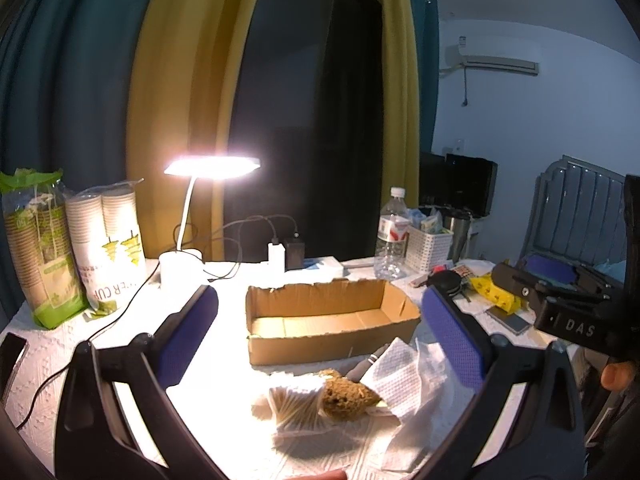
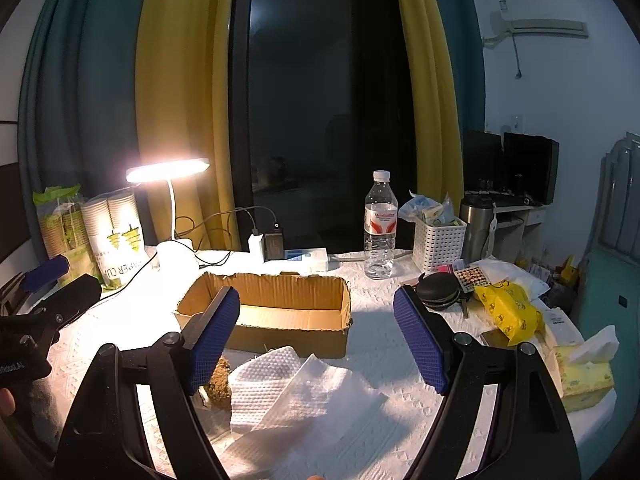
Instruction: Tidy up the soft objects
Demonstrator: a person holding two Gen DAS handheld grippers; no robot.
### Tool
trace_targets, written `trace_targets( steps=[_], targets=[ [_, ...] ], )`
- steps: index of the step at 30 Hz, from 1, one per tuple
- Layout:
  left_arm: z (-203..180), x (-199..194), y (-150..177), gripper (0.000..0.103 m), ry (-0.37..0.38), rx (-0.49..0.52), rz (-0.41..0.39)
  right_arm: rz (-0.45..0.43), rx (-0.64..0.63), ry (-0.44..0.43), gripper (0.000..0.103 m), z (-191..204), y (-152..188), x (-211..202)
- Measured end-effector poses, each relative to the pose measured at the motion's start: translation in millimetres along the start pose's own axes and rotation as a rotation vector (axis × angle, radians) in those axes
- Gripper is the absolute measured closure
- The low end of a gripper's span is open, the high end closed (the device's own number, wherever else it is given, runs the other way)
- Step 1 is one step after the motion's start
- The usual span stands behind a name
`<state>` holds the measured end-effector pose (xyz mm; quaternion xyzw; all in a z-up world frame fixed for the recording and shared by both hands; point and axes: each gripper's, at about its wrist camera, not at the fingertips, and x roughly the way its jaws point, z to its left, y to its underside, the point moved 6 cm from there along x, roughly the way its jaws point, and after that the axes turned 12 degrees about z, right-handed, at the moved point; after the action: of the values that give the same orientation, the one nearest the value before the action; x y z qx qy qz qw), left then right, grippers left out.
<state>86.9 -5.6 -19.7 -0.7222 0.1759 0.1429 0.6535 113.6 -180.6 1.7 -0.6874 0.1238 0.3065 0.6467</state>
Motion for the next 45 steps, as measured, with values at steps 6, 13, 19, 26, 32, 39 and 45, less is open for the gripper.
trace_targets(
  steps=[6, 13, 19, 26, 32, 39, 45],
  targets=[
    [0, -1, 0, 0.000, -0.003, -0.001, -0.003, 0.001, 0.010, 0.004, 0.021, -2, -1, 0],
    [2, -4, -1, 0.000, -0.002, -0.010, 0.000, -0.002, 0.003, 0.003, 0.021, -2, -2, -2],
    [6, -2, -3, 0.000, -0.007, -0.020, 0.007, -0.002, 0.004, 0.003, 0.021, -1, -2, -3],
    [11, -1, -3, 0.000, -0.012, -0.035, 0.012, 0.007, -0.003, 0.000, 0.021, 4, -6, 1],
    [15, 0, -5, 0.000, -0.010, -0.037, 0.011, 0.008, -0.001, -0.001, 0.021, 6, -7, 4],
    [19, 3, -4, 0.000, -0.010, -0.049, 0.014, 0.015, -0.005, -0.008, 0.021, 9, -7, 8],
    [20, 2, -4, 0.000, -0.005, -0.048, 0.011, 0.016, -0.007, -0.009, 0.021, 9, -6, 9]
  ],
)
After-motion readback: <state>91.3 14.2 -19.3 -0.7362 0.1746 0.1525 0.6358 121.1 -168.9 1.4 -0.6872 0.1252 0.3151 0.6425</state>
